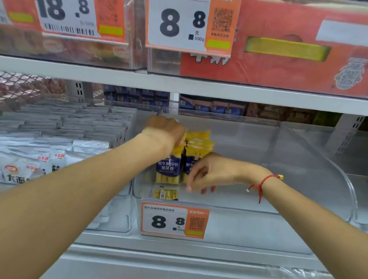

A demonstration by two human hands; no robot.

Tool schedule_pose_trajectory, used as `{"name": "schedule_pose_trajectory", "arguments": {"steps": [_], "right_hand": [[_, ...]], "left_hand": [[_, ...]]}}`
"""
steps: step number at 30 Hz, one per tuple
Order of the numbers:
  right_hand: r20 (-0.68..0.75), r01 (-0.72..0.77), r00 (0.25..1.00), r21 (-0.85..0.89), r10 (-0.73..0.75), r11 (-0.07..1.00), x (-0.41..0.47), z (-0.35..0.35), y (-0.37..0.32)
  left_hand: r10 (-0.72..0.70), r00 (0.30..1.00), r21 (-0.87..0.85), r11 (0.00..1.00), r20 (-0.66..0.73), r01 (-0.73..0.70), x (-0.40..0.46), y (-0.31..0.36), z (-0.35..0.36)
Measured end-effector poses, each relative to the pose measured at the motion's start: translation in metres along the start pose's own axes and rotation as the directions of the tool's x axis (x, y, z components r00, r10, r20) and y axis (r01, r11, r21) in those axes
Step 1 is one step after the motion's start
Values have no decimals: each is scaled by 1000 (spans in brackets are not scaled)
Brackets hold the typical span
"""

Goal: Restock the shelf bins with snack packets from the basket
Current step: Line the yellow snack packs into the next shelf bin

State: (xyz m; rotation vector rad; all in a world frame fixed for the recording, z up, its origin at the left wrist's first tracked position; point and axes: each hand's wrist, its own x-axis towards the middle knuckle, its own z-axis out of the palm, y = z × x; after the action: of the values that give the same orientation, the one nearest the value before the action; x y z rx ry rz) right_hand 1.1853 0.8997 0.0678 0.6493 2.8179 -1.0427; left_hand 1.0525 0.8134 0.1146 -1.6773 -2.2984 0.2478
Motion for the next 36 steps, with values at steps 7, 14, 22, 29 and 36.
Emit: {"name": "schedule_pose_trajectory", "arguments": {"steps": [7,14,22,29,36], "right_hand": [[213,-198,948,-183,236,963,21,30,-21],[323,-510,847,274,421,815,25,26,-19],[401,-620,711,-32,578,784,21,23,-24],[462,-681,719,324,518,657,40,25,-21],[398,-407,891,914,216,-7,21,10,-11]], "left_hand": [[8,1000,-58,998,15,-7,1,-3,1],[141,986,-105,986,88,-132,1,-14,4],[228,952,-196,962,204,-189,-9,-27,3],[175,970,-254,959,167,-130,-11,-23,6],[115,973,-319,947,202,-46,-7,-21,5]]}}
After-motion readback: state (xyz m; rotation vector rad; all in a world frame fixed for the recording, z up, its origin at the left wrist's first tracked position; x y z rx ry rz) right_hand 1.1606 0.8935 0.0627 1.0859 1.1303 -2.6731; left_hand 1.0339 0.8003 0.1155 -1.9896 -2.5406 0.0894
